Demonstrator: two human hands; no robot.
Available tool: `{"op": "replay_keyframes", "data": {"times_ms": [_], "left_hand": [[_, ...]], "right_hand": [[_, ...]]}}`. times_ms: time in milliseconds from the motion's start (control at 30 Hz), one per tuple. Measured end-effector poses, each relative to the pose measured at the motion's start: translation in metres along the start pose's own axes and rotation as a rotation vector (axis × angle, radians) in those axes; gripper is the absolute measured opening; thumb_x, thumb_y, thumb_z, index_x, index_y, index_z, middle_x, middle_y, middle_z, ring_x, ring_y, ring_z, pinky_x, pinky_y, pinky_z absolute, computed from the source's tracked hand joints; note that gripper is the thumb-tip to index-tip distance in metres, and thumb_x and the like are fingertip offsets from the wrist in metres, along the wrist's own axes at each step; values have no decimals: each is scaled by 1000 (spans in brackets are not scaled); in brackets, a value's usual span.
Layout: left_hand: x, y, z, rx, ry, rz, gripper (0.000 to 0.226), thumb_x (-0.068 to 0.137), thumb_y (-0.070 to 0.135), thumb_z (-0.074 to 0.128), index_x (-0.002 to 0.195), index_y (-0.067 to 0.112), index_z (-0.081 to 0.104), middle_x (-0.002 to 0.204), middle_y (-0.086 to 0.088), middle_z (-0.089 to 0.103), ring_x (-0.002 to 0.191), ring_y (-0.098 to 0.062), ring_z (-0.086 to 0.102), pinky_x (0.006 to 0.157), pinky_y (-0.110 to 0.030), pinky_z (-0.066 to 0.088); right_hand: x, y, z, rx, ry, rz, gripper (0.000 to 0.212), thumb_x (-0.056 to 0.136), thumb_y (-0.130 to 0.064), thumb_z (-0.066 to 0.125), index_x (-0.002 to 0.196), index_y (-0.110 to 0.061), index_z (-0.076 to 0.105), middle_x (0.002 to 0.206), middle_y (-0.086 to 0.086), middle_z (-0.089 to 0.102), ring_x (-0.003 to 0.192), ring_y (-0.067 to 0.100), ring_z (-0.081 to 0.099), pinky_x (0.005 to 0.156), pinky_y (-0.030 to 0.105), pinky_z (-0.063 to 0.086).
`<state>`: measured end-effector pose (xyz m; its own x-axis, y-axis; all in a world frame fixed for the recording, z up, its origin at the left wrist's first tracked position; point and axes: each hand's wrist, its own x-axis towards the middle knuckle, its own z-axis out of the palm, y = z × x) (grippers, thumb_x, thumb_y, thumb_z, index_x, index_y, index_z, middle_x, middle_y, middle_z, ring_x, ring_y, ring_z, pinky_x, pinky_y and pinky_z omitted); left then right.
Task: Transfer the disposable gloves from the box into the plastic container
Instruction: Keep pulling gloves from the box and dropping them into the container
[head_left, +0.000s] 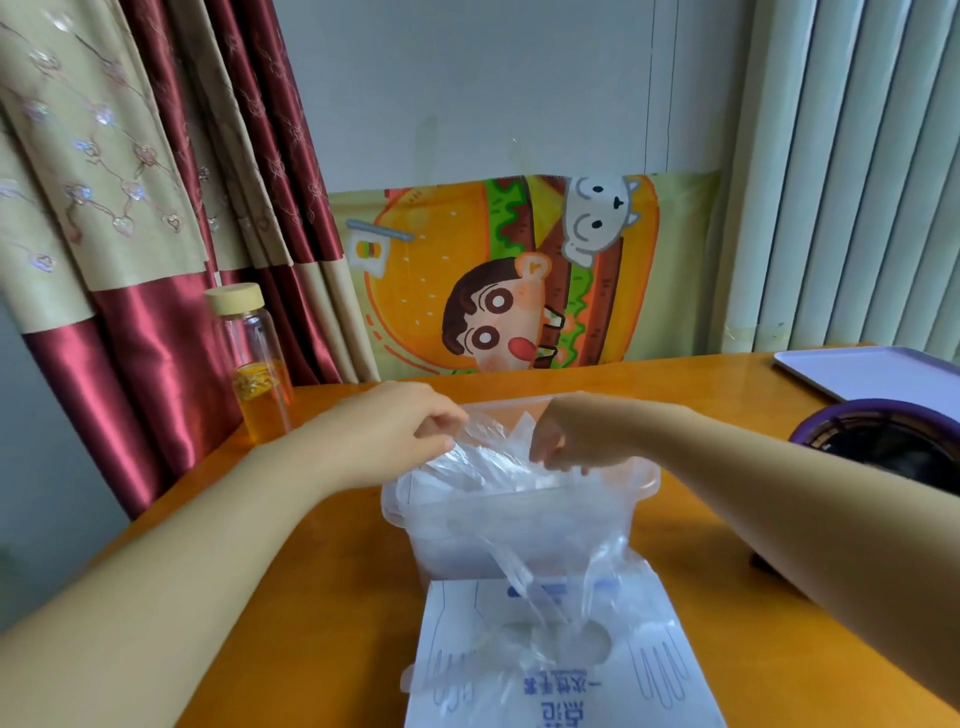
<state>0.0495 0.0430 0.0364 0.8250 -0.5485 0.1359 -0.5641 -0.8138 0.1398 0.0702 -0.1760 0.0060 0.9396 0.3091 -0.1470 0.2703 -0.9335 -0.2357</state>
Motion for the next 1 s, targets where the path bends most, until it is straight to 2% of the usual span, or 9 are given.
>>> {"op": "replay_keyframes", "data": {"times_ms": [67,167,300,400,533,700,800,900,1000], "left_hand": [[-10,13,3,-39,75,81,33,94,24,58,126,33,59,111,17,57,98,2,54,91,-22,46],[-27,33,13,-9,12,214,33,91,31,63,123,31,61,108,18,56,94,3,52,86,-15,42],[-43,55,40,140,-105,266,47,90,46,60,134,35,51,127,16,53,113,-4,48,95,-23,42],[-51,66,63,99,-120,216,57,88,52,58,141,33,43,137,14,49,121,-7,46,99,-28,42],[-64,78,93,-46,-167,87,73,83,60,60,145,33,34,142,12,43,123,-10,47,98,-26,43],[-79,76,122,-175,-42,-41,82,81,65,58,149,34,25,148,15,37,131,-12,41,106,-34,40],[-87,74,132,-249,52,-83,82,80,64,60,149,35,24,147,17,36,134,-11,37,109,-38,36],[-87,72,134,-297,68,-88,84,80,62,61,150,34,22,149,16,34,135,-11,35,110,-36,35],[-87,73,135,-303,84,-95,86,79,63,61,150,34,20,151,14,32,135,-11,36,109,-37,38]], "right_hand": [[-20,-6,-8,21,180,-79,23,92,-12,59,112,-17,69,98,-4,70,67,-3,60,59,5,46],[-56,-19,-11,57,367,-174,15,90,-14,61,99,-20,72,82,-12,68,64,-5,60,56,2,44],[-107,-30,12,77,182,-109,12,91,-19,59,96,-19,71,80,-12,68,69,0,65,66,10,51],[-126,-18,48,35,179,43,16,89,-34,61,98,-21,65,95,-10,65,78,4,59,65,11,47],[-130,-11,86,279,296,167,16,88,-38,62,96,-27,54,105,-5,59,89,13,58,70,21,47],[-121,-29,117,608,414,90,5,87,-23,65,89,-24,60,75,-16,54,63,2,53,53,13,36],[-125,-33,130,764,597,38,17,87,-7,60,79,-20,66,63,-17,60,53,-4,52,51,8,37],[-136,-27,134,988,735,1,27,89,-2,58,86,-26,69,85,-19,69,73,-1,61,61,10,46],[-143,-22,137,1137,820,-22,34,88,1,57,99,-29,69,99,-26,68,93,-9,59,71,10,46]]}}
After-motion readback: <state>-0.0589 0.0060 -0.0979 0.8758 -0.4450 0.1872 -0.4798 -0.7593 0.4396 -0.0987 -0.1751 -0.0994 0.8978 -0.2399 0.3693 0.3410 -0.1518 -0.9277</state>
